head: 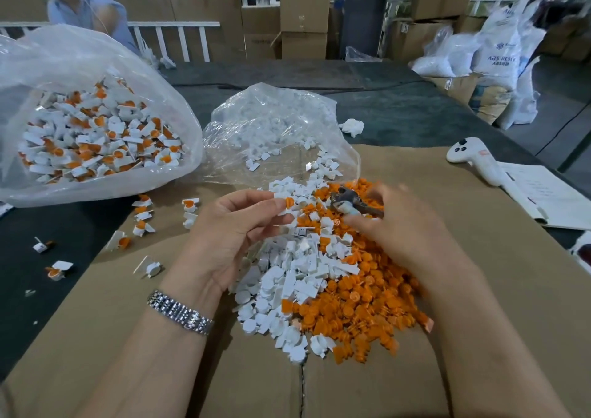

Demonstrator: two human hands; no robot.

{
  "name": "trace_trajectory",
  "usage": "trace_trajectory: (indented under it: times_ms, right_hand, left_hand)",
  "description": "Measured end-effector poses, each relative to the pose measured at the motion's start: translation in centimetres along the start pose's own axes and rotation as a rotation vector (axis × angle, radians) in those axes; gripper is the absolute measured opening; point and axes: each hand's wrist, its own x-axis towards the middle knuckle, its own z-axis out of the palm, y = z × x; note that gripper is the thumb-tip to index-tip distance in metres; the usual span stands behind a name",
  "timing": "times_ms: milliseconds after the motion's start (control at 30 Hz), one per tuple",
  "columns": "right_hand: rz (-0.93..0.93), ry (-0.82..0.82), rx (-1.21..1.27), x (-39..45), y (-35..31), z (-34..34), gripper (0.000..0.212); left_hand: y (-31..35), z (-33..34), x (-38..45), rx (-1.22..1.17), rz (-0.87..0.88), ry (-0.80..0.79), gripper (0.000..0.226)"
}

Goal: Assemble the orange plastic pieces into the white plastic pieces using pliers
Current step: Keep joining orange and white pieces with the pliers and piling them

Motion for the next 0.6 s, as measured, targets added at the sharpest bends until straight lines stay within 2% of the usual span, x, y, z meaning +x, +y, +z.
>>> trace_trajectory:
  times_ms: [100, 267, 400, 500, 600]
  right_hand:
    - [0.061, -0.121, -0.175, 0.4, 0.7, 0.4, 0.062]
    - [0.05, -0.064, -0.235, 0.5, 0.1, 0.9, 0.058]
    - [0.025, -0.052, -0.186, 0.7, 0.3, 0.8, 0.048]
    - [-0.005, 0.004, -0.136, 0.7, 0.0, 0.3, 0.036]
    - [-0.039, 0.068, 0.065, 0.4, -0.8, -0.7, 0.027]
  left_hand:
    - [-0.1, 0.0, 0.1, -0.01, 0.008, 0.018, 0.013]
    - [-0.1, -0.1, 0.0, -0.009, 0.028, 0.025, 0.017]
    - [-0.1, -0.2, 0.1, -0.023, 0.016, 0.041, 0.013]
    - [-0.2, -0.1, 0.2, -0.049, 0.015, 0.079, 0.017]
    - [0.0, 0.0, 0.2, -0.08, 0.016, 0.097, 0.01]
